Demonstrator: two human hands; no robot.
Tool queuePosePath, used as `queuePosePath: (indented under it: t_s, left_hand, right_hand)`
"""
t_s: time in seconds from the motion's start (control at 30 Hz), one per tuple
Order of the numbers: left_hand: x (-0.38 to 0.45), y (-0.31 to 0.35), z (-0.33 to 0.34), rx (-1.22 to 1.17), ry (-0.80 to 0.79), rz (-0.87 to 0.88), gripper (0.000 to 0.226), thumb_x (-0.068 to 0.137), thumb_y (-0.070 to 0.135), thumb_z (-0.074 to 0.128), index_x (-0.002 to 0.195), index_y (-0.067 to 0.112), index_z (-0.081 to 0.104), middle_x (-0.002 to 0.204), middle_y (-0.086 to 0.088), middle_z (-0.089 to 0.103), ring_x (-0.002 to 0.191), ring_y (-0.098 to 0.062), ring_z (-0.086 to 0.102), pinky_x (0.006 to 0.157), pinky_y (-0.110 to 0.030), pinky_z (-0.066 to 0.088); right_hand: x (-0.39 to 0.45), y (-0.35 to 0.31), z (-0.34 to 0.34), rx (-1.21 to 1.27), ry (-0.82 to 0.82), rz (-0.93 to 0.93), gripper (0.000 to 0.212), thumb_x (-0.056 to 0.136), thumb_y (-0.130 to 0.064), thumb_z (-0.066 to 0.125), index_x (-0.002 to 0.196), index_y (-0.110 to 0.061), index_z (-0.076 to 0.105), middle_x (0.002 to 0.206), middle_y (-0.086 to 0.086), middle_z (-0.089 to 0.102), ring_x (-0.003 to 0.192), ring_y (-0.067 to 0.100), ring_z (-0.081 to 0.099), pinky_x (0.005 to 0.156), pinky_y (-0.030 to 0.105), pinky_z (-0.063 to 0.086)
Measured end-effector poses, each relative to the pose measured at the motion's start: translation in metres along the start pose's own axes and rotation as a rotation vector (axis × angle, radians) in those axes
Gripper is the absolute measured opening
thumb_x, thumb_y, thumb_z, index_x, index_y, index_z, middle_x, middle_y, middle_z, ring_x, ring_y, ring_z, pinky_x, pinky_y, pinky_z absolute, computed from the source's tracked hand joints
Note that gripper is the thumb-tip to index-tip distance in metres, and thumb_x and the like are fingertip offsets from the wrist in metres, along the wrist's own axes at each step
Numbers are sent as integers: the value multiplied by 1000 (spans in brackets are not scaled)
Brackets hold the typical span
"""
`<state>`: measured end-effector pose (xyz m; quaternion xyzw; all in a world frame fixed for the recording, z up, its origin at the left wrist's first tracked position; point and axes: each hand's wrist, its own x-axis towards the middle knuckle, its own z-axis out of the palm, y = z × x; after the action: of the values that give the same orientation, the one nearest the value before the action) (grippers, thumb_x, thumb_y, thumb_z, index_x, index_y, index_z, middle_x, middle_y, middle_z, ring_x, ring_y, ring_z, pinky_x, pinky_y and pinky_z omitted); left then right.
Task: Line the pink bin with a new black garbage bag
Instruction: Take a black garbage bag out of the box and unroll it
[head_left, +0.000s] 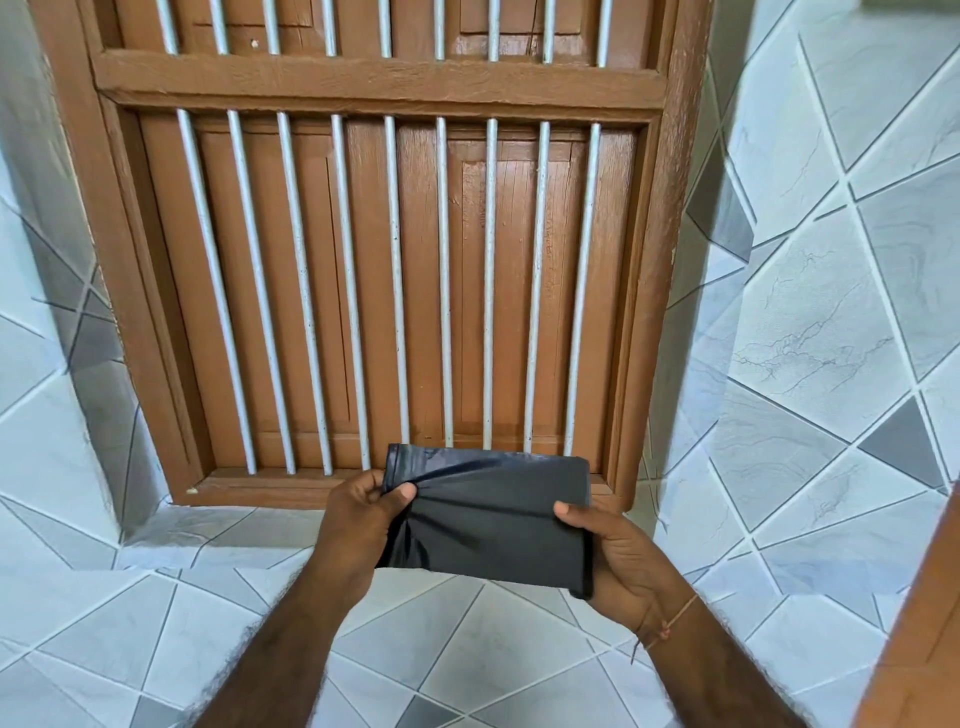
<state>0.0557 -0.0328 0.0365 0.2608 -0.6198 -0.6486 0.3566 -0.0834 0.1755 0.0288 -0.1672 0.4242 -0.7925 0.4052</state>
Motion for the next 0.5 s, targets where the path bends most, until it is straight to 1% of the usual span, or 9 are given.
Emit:
queuePosePath:
  t_s: [0.03,0.1,0.17,0.23,0.3,0.33,0.37,0.43,0.5]
  left_hand:
    - [1,1,-4,-22,10,4,8,87,6,66,92,8,71,85,-10,76,80,-28,69,78,-42,56]
    - [4,1,-10,-36,11,12,10,87,3,65,94,5,71,87,-11,76,80,-27,68,77,-39,56]
    - [6,2,-15,-17,14,16,10,87,2,64,95,4,71,87,-11,75,78,-26,69,74,-36,55]
    - [7,3,-20,0,39,21,8,87,4,64,92,5,71,85,-12,75,76,-26,68,73,-35,55]
    - [8,4,-26,12,77,24,6,88,5,64,89,5,70,80,-9,74,72,-25,66,70,-33,54]
    - [8,4,-30,14,91,28,5,88,5,64,88,5,69,79,-8,73,71,-24,65,68,-32,54]
    - [8,5,-34,13,104,34,5,88,5,64,89,5,69,80,-8,72,72,-25,64,69,-32,54]
    - [11,5,-43,7,130,34,4,88,4,64,88,4,68,81,-10,71,75,-28,64,73,-35,53]
    - [12,6,-50,-1,141,32,7,87,2,63,83,6,67,73,-6,72,72,-26,63,73,-34,52]
  right_hand:
    - [-1,-1,-1,19,-15,2,29,77,-4,66,104,-10,73,114,20,70,100,38,66,83,49,56]
    - [-1,-2,-2,25,-25,4,34,76,1,64,109,-7,71,116,22,68,103,41,65,88,54,54]
    - [-1,-2,-3,-7,-24,-1,35,75,4,64,108,-6,71,119,23,66,107,41,63,92,55,51]
    - [-1,-5,-6,-56,-4,-3,40,73,-1,72,112,-8,70,124,22,64,109,40,62,92,51,52]
    - [-3,-11,-9,-90,24,-8,56,64,-14,82,118,-11,67,127,21,63,105,36,64,84,44,53]
    - [-3,-14,-11,-89,31,-11,63,62,-18,83,121,-11,64,127,21,63,105,35,65,80,41,54]
    - [-3,-17,-15,-74,26,-13,67,62,-18,83,125,-10,61,127,20,63,107,36,65,80,42,56]
    - [-3,-20,-21,-53,-4,-10,69,66,-15,80,130,-8,56,129,21,61,114,38,62,85,47,55]
    - [-2,-21,-23,-72,-32,-8,73,64,-12,82,131,-5,55,130,22,60,117,40,60,90,50,52]
